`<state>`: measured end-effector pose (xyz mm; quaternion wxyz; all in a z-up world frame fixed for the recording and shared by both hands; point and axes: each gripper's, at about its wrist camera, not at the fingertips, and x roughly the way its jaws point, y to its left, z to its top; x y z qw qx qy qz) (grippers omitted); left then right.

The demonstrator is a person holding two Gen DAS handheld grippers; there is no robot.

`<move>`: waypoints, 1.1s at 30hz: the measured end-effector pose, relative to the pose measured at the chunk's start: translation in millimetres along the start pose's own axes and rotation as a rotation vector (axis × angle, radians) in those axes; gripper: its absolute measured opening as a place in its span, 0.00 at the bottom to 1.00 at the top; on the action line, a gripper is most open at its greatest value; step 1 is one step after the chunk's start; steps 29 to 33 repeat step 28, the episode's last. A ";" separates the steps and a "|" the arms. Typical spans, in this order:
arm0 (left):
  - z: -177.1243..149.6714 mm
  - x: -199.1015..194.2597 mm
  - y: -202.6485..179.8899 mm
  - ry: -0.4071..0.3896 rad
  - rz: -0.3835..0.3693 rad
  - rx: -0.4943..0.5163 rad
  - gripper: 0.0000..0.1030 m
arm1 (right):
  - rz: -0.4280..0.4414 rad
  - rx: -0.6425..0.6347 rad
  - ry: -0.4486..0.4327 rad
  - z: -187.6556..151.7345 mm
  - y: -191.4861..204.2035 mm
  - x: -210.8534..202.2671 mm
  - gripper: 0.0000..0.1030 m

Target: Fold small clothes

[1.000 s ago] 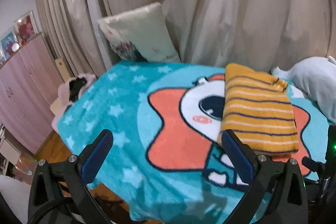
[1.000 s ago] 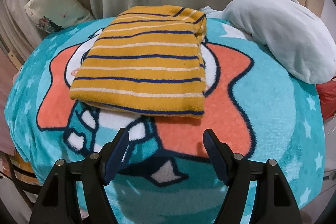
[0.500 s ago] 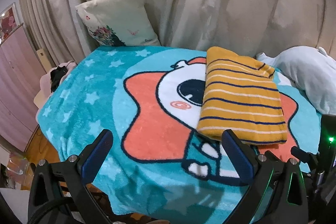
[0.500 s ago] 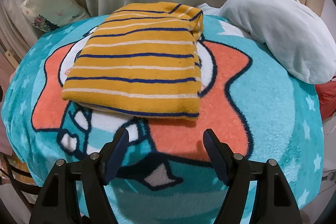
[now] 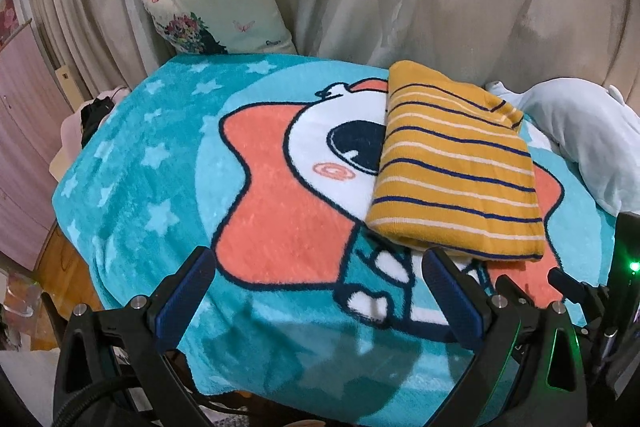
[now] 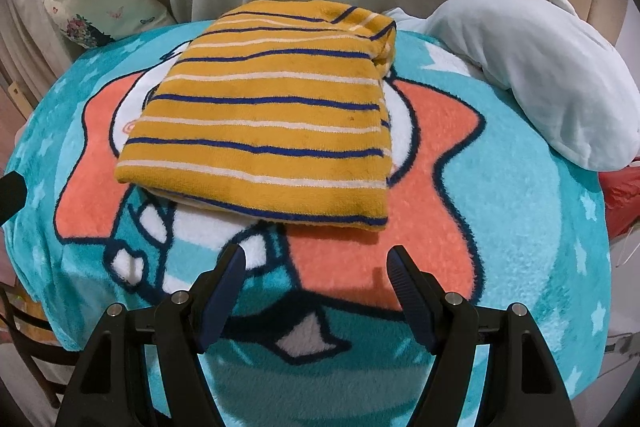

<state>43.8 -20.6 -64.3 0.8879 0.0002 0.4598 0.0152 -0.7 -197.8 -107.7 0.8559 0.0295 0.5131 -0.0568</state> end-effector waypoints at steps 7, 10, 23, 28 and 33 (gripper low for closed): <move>-4.6 2.2 -0.3 0.020 0.001 0.007 1.00 | -0.005 -0.002 0.005 -1.1 -0.5 -0.5 0.75; -7.5 3.5 0.2 0.034 -0.003 0.008 1.00 | -0.008 -0.004 0.009 -3.1 -0.2 -1.5 0.75; -27.5 2.0 5.8 0.087 -0.045 -0.008 1.00 | -0.026 -0.021 0.019 -4.3 -0.3 -7.7 0.75; -34.5 -7.1 5.1 0.066 -0.031 0.014 1.00 | -0.076 -0.063 0.043 1.2 8.9 -2.0 0.75; -34.5 -7.1 5.1 0.066 -0.031 0.014 1.00 | -0.076 -0.063 0.043 1.2 8.9 -2.0 0.75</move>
